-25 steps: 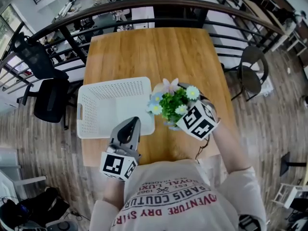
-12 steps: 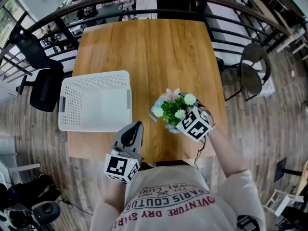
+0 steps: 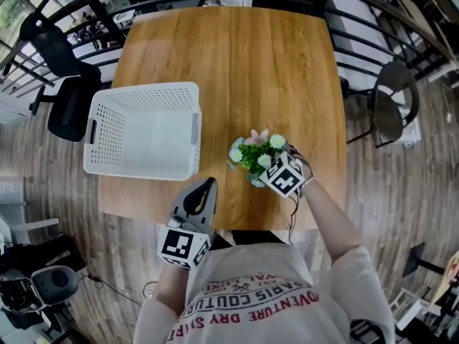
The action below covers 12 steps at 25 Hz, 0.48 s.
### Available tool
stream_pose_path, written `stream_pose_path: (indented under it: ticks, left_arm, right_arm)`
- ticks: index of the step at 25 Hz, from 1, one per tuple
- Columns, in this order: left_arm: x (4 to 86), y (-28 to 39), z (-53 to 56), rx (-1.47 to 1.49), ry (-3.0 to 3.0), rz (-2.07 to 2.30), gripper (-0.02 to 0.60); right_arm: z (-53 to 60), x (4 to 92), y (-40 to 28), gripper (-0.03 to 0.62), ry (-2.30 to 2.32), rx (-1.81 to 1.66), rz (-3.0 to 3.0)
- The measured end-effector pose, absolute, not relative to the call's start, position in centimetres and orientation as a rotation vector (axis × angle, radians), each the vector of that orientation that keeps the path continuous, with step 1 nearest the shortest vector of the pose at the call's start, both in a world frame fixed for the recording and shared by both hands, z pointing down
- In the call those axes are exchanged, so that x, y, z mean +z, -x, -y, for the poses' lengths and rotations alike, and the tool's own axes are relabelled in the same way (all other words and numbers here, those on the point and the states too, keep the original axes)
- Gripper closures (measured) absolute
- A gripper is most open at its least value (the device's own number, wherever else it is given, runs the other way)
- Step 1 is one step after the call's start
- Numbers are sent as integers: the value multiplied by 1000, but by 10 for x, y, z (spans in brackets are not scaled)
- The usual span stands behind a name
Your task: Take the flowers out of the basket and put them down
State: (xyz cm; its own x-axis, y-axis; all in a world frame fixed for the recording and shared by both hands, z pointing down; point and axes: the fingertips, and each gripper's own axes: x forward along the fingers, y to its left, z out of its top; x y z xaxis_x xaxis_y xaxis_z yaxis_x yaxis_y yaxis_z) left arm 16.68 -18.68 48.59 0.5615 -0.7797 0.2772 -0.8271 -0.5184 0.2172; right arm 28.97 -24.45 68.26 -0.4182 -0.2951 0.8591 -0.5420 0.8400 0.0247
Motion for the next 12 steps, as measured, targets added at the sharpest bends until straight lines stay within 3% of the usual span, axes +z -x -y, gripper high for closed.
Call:
stream_pose_path:
  ticks: [12]
  left_arm:
    - [495, -164, 182, 230, -2443, 1317, 558]
  right_arm:
    - [240, 714, -290, 106, -590, 326, 2022]
